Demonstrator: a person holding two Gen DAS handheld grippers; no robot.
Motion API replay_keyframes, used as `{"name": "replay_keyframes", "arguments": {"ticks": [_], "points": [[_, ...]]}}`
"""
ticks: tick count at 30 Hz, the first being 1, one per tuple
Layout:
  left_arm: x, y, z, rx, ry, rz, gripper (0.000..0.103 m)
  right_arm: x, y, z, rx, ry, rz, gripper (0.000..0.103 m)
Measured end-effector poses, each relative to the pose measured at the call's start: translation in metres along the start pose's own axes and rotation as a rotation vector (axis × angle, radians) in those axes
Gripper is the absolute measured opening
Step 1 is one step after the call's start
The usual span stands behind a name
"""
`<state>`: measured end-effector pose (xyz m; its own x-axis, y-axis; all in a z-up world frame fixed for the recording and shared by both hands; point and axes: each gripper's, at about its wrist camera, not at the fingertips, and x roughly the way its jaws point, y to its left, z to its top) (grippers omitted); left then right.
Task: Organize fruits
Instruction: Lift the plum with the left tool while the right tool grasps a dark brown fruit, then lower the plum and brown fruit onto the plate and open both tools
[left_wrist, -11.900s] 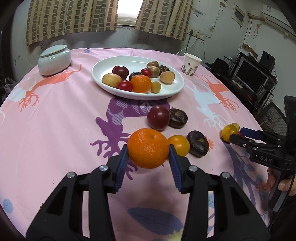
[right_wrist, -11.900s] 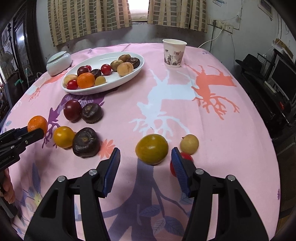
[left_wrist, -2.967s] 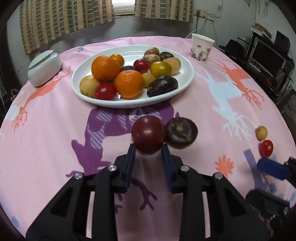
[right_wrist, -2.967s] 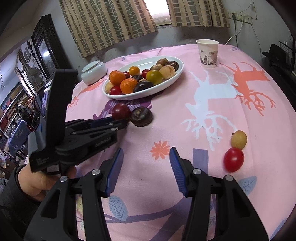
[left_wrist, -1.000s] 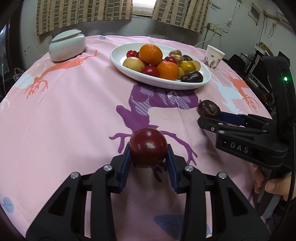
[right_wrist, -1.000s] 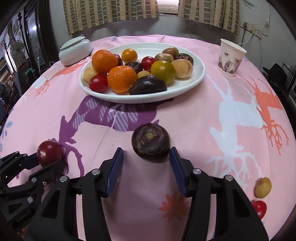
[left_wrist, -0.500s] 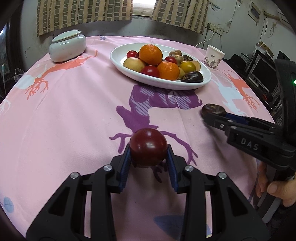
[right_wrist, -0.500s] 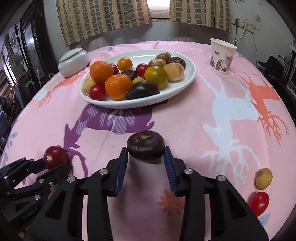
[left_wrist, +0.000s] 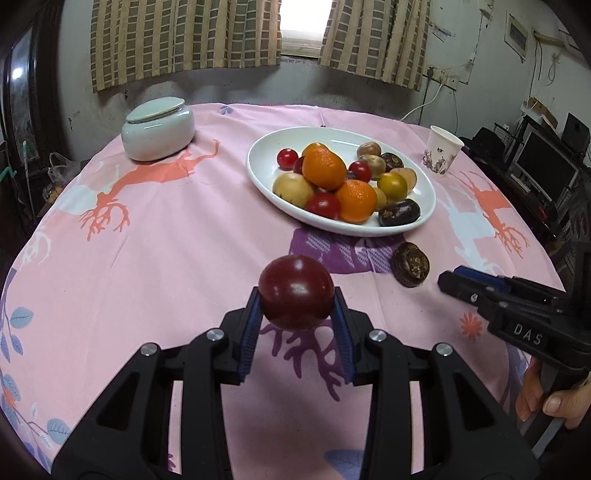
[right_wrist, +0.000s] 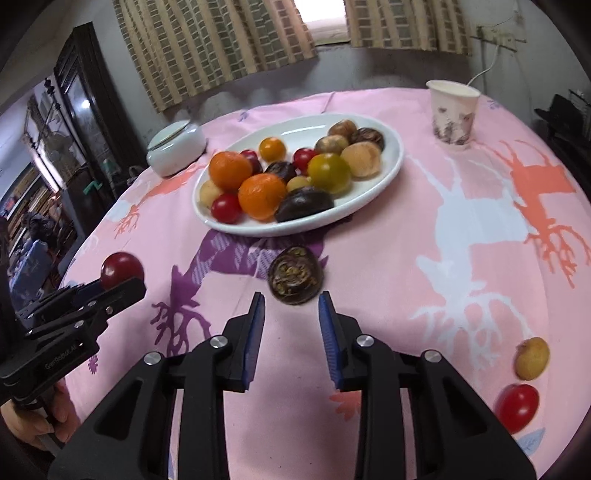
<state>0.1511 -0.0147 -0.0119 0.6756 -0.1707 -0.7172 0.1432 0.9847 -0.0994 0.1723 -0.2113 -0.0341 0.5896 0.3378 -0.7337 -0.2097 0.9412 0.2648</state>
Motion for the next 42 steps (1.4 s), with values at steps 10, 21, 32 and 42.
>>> {"name": "replay_keyframes", "arguments": {"ticks": [10,21,32,42], "points": [[0.024,0.008,-0.012,-0.04,0.056,-0.041,0.037,0.049,0.023,0.011,-0.125,0.076,-0.166,0.054],[0.021,0.01,-0.01,-0.049,0.056,-0.041,0.037,0.024,0.016,0.01,-0.083,-0.018,-0.169,0.041],[-0.007,-0.006,0.06,0.04,-0.038,-0.048,0.037,-0.026,0.03,0.045,-0.145,-0.203,-0.122,0.041],[0.071,0.004,0.126,0.04,0.004,0.006,0.037,0.041,0.038,0.092,-0.224,-0.163,-0.176,0.041]]}}
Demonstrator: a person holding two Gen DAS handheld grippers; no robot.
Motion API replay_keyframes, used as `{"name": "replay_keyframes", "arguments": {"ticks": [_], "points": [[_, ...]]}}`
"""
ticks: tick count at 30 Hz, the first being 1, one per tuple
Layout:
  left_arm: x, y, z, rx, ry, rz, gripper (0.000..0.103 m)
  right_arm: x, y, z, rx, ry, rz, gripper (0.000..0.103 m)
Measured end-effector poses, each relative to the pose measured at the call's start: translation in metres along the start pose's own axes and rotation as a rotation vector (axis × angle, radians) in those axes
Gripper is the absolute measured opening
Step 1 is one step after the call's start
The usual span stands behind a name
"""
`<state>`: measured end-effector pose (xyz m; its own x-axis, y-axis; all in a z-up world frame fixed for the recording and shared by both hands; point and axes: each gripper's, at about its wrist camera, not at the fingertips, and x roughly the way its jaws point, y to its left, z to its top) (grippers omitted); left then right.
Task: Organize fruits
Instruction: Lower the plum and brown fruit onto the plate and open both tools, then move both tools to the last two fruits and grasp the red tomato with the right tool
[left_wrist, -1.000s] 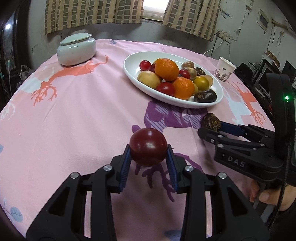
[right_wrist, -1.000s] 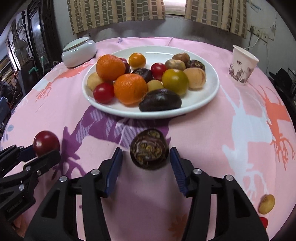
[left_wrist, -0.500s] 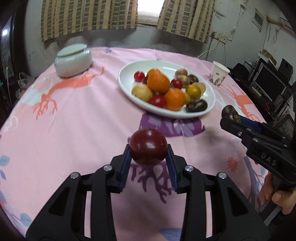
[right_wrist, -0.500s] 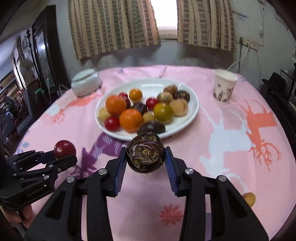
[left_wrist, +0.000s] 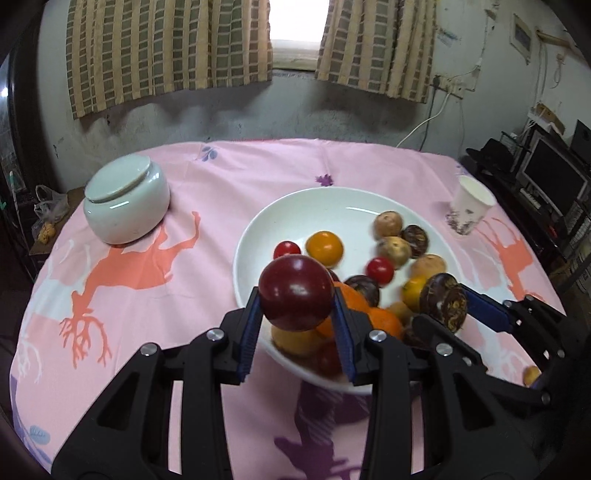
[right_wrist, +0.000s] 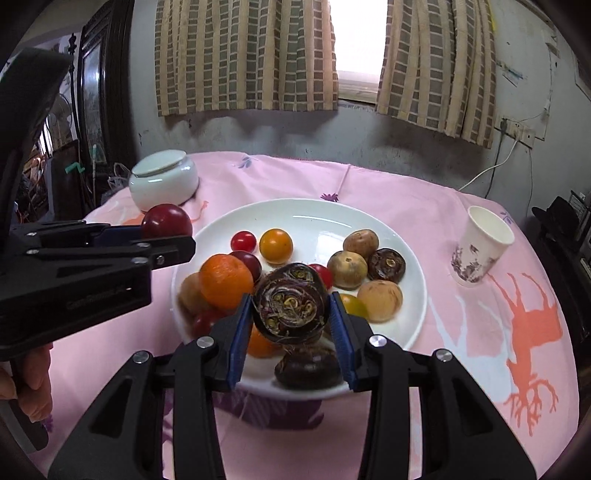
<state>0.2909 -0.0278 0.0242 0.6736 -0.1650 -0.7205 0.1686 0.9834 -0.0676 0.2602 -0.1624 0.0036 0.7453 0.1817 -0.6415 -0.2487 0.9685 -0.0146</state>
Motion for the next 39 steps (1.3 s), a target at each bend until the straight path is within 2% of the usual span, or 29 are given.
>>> {"name": "replay_keyframes", "arguments": {"ticks": [3,5,7,8,9,13,18,24,28,30,34,39], "points": [[0.024,0.008,0.004,-0.022,0.029,0.01,0.037,0.02,-0.002,0.002,-0.008,0.032,-0.006,0.041],[0.035,0.014,0.004,-0.049,0.048,-0.012,0.038,0.03,-0.002,0.0,-0.021,0.044,-0.026,0.042],[0.037,0.02,0.003,-0.087,0.042,-0.021,0.046,0.033,-0.001,-0.001,-0.037,0.033,-0.037,0.043],[0.035,0.021,0.003,-0.092,0.036,-0.01,0.054,0.033,-0.001,-0.001,-0.037,0.031,-0.041,0.043],[0.032,0.021,0.003,-0.087,0.028,-0.002,0.058,0.033,-0.001,-0.001,-0.03,0.036,-0.032,0.043],[0.013,0.019,0.004,-0.084,0.007,-0.011,0.062,0.017,-0.004,-0.002,-0.006,0.017,-0.012,0.043],[-0.032,0.006,-0.007,-0.052,-0.045,-0.017,0.072,-0.024,-0.014,-0.01,0.053,-0.013,0.016,0.043],[-0.083,-0.021,-0.044,-0.008,-0.067,-0.072,0.073,-0.086,-0.033,-0.05,0.143,-0.014,0.067,0.043],[-0.108,-0.044,-0.078,0.019,-0.059,-0.126,0.074,-0.128,-0.051,-0.087,0.18,-0.01,0.058,0.043],[-0.117,-0.06,-0.096,0.051,-0.065,-0.128,0.076,-0.144,-0.062,-0.106,0.195,-0.011,0.032,0.043],[-0.123,-0.087,-0.127,0.102,-0.052,-0.136,0.077,-0.159,-0.079,-0.139,0.217,0.026,0.001,0.044],[-0.118,-0.106,-0.157,0.097,-0.003,-0.163,0.077,-0.173,-0.093,-0.174,0.252,0.086,-0.02,0.044]]}}
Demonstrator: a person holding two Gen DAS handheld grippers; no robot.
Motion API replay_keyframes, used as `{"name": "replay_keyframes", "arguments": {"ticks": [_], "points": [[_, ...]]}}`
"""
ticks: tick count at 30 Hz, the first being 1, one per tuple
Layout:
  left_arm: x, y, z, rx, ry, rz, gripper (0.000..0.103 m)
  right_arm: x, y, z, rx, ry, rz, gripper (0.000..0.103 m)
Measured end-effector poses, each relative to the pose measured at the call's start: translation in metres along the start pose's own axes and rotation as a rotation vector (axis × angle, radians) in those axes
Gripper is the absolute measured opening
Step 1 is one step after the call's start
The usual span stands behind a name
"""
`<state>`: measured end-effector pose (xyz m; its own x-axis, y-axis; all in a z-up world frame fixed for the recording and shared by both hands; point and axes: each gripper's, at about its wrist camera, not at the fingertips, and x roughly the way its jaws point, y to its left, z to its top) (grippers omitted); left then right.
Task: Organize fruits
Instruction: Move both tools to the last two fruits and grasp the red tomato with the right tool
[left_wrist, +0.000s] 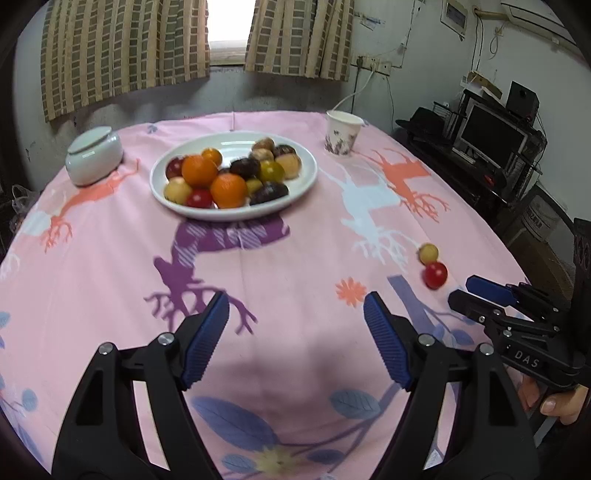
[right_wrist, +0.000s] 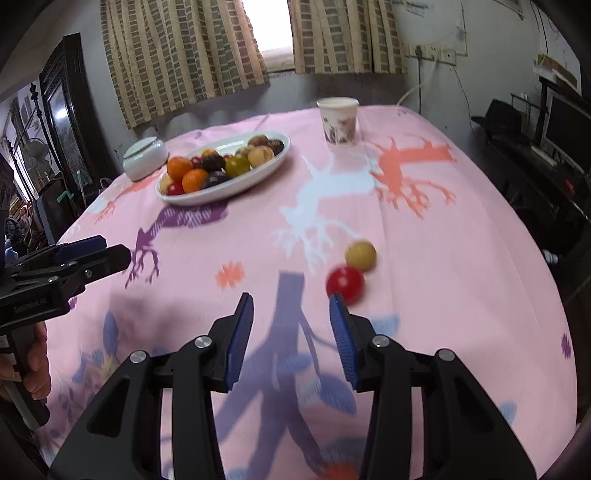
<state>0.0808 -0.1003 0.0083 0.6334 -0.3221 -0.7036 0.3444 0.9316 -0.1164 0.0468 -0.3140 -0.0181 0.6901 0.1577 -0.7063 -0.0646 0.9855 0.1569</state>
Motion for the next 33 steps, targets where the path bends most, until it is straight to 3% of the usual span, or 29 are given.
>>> {"name": "replay_keyframes", "arguments": {"ticks": [6,17,18,19,20,26,29,33], "points": [[0.02,-0.01,-0.014,0.001,0.057,0.005,0.078,0.006,-0.017,-0.014,0.013,0.05,-0.083,0.044],[0.04,-0.012,-0.003,0.005,0.075,0.019,0.078,0.06,-0.011,0.012,-0.047,0.1,-0.179,0.043],[0.042,-0.013,-0.001,0.013,0.074,0.026,0.078,0.063,-0.014,0.013,-0.033,0.102,-0.172,0.041],[0.045,-0.014,0.003,0.024,0.073,0.032,0.078,0.065,-0.017,0.013,-0.018,0.099,-0.159,0.031],[0.047,-0.015,0.007,0.032,0.072,0.031,0.078,0.065,-0.02,0.014,-0.003,0.094,-0.145,0.03],[0.073,-0.027,0.036,0.06,0.077,-0.033,0.072,0.022,-0.02,0.01,0.079,0.006,-0.042,0.03],[0.09,-0.043,0.047,0.119,0.102,-0.085,0.069,0.008,-0.016,0.001,0.085,-0.011,-0.004,0.03],[0.109,-0.075,0.048,0.243,0.102,-0.094,0.069,0.01,-0.017,0.0,0.096,0.009,0.0,0.03]]}}
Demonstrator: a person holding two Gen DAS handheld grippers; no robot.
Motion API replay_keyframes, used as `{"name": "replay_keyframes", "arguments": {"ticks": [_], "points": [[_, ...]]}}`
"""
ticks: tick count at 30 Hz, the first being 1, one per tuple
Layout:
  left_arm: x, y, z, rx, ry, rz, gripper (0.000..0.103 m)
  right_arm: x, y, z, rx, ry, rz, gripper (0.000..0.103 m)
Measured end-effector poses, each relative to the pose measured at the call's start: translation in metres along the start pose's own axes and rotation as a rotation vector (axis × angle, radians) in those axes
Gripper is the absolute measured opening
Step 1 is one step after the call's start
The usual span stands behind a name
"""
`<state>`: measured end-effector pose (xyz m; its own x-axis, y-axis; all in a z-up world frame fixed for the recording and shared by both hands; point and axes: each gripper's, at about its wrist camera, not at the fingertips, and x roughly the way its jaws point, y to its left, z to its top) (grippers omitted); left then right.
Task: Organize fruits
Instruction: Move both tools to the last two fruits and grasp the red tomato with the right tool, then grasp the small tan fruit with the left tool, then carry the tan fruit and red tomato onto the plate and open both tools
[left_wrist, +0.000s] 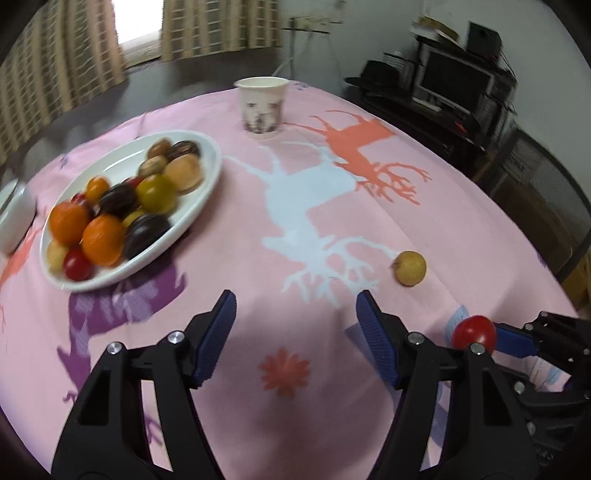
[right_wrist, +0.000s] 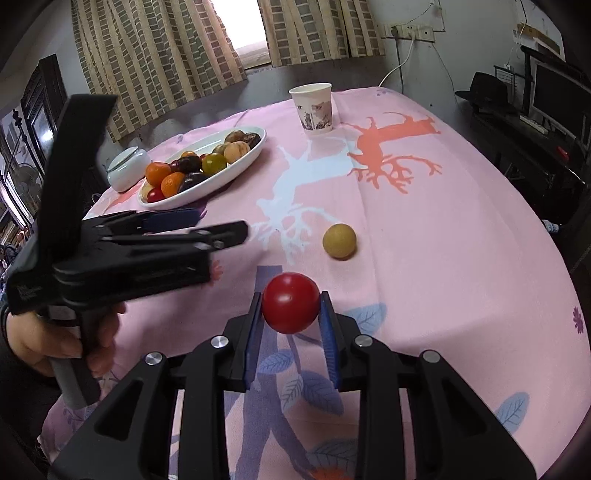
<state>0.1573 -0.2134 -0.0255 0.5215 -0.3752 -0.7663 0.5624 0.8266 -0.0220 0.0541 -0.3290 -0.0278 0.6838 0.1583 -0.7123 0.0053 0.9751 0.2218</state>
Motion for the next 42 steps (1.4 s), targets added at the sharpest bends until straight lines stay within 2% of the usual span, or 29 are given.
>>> {"name": "replay_keyframes", "arguments": {"ticks": [3,9,11,17,21,27,31,35,37,38,40,42], "points": [[0.014,-0.009,0.005,0.006,0.002,-0.01,0.069,-0.005,0.002,0.0,-0.011,-0.011,-0.006,0.03],[0.046,-0.003,0.015,-0.104,0.059,-0.077,0.06,-0.007,0.013,-0.007,-0.052,0.036,0.033,0.03],[0.047,-0.004,0.014,-0.117,0.054,-0.08,0.06,-0.008,0.017,-0.01,-0.071,0.049,0.04,0.03],[0.041,-0.022,0.011,-0.102,0.074,-0.177,0.06,-0.007,0.023,-0.023,-0.092,0.083,0.084,0.03],[0.04,-0.039,0.009,-0.074,0.067,-0.181,0.06,-0.006,0.023,-0.029,-0.102,0.1,0.093,0.03],[0.047,-0.045,0.015,-0.128,0.065,-0.201,0.06,-0.009,0.022,-0.033,-0.102,0.095,0.108,0.03],[0.051,-0.055,0.017,-0.097,0.064,-0.181,0.061,-0.008,0.017,-0.033,-0.083,0.097,0.092,0.03],[0.052,-0.054,0.018,-0.099,0.074,-0.222,0.059,-0.01,0.017,-0.034,-0.083,0.094,0.109,0.03],[0.053,-0.054,0.019,-0.092,0.077,-0.231,0.054,-0.011,0.017,-0.033,-0.089,0.093,0.11,0.03],[0.054,-0.057,0.02,-0.079,0.074,-0.226,0.049,-0.011,0.017,-0.033,-0.09,0.094,0.108,0.03],[0.055,-0.063,0.02,-0.036,0.068,-0.191,0.041,-0.009,0.015,-0.033,-0.087,0.098,0.108,0.03],[0.055,-0.068,0.019,0.004,0.058,-0.155,0.029,-0.008,0.015,-0.034,-0.086,0.103,0.11,0.03]]}}
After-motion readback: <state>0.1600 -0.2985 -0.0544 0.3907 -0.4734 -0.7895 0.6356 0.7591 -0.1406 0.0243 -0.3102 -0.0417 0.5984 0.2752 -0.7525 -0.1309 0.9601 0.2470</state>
